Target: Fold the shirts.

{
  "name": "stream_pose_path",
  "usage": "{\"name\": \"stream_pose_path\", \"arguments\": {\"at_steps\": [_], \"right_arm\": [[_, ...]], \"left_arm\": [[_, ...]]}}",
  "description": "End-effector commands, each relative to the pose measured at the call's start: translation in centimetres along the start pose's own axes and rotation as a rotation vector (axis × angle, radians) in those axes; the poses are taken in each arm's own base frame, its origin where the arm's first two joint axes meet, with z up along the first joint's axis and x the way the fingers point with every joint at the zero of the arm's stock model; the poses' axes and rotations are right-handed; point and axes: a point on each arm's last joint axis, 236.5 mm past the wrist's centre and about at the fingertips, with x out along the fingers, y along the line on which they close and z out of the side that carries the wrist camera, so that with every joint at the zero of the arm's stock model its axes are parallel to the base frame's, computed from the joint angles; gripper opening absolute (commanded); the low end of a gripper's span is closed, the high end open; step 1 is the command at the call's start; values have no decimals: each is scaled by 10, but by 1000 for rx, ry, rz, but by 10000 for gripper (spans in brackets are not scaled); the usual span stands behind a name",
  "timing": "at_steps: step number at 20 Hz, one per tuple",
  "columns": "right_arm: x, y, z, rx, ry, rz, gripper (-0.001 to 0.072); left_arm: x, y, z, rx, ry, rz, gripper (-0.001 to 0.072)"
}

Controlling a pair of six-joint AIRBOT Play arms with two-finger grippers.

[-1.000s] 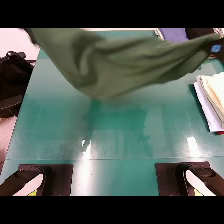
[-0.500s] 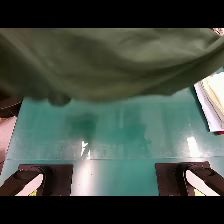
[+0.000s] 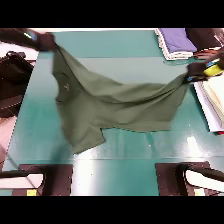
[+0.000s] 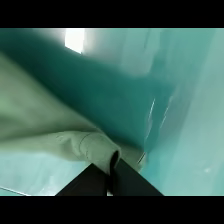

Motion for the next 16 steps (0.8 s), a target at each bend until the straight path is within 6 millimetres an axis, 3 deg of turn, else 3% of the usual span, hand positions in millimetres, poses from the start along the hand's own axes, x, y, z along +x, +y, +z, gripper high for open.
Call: {"name": "stream_pose_path", "arguments": {"at_steps": [1, 2, 3, 4, 5, 7, 10, 12, 16], "right_arm": [[84, -17, 16, 53, 86, 17, 20], [94, -20, 24, 59, 73, 16, 22], [100, -22, 32, 57, 65, 16, 113], [101, -23, 39, 41, 60, 15, 337], [96, -25, 43, 30, 56, 17, 370], [78, -28, 45, 1, 38, 14, 369], [50, -28, 25, -15, 20, 57, 366], [40, -18, 9, 18, -6, 150, 364], [33, -7, -8, 89, -89, 273, 353]], "left_arm": [[96, 25, -62, -92, 235, -38, 26], [103, 29, -67, -96, 252, -34, 36], [103, 31, -67, -100, 252, -32, 339], [99, 35, -65, -107, 248, -27, 587], [91, 43, -65, -116, 261, -22, 585], [62, 64, -71, -166, 302, -11, 585], [22, 97, -84, -252, 278, 43, 585], [6, 111, -122, -321, 292, 75, 585], [3, 115, -237, -456, 411, 101, 586]]}}
